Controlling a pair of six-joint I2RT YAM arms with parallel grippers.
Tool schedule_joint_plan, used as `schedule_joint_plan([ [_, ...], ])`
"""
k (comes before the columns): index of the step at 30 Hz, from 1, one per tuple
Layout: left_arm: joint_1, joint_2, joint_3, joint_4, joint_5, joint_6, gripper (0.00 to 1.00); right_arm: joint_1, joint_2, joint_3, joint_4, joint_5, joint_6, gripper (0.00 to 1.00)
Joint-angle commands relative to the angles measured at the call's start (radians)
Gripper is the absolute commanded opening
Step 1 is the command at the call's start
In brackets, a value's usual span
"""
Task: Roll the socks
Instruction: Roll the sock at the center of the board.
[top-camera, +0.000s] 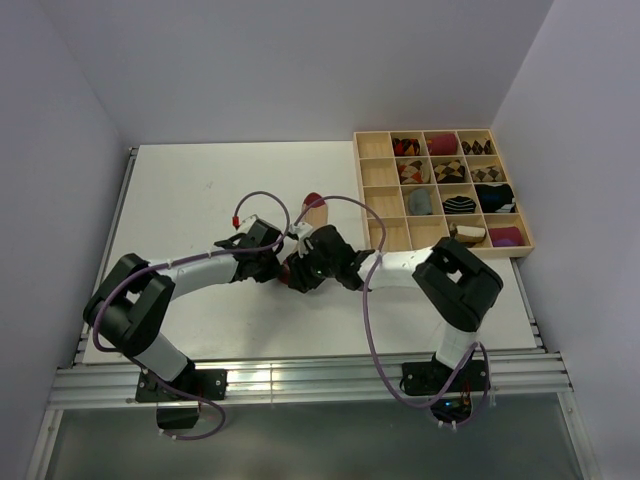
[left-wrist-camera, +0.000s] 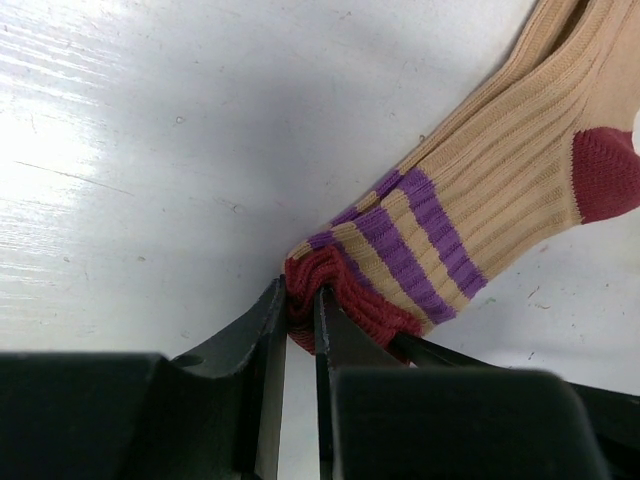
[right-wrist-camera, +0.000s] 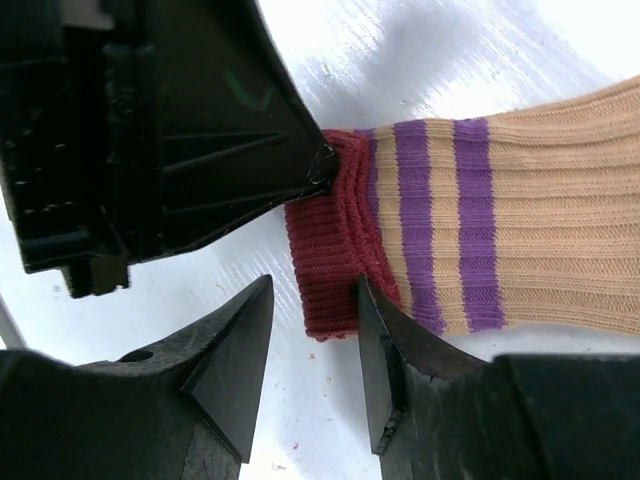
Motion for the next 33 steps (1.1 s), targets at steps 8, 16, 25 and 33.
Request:
schedule_joint_plan([
  [8,-0.001,0.010,0.025,-0.113,-0.024,-0.009,0.18,0.082,0.062,0.022,-0.154,0.209,-0.084,0.47],
  [16,0.028,-0.036,0.002,-0.116,-0.026,-0.052,0.18,0.112,0.138,0.055,-0.291,0.354,-0.031,0.45],
  [25,0.060,-0.145,-0.055,-0.082,-0.044,-0.087,0.28,0.104,0.197,0.087,-0.346,0.266,-0.005,0.00],
  [33,0.060,-0.311,-0.132,-0.030,-0.084,-0.094,0.59,-0.009,0.171,0.168,-0.398,-0.209,0.045,0.00],
])
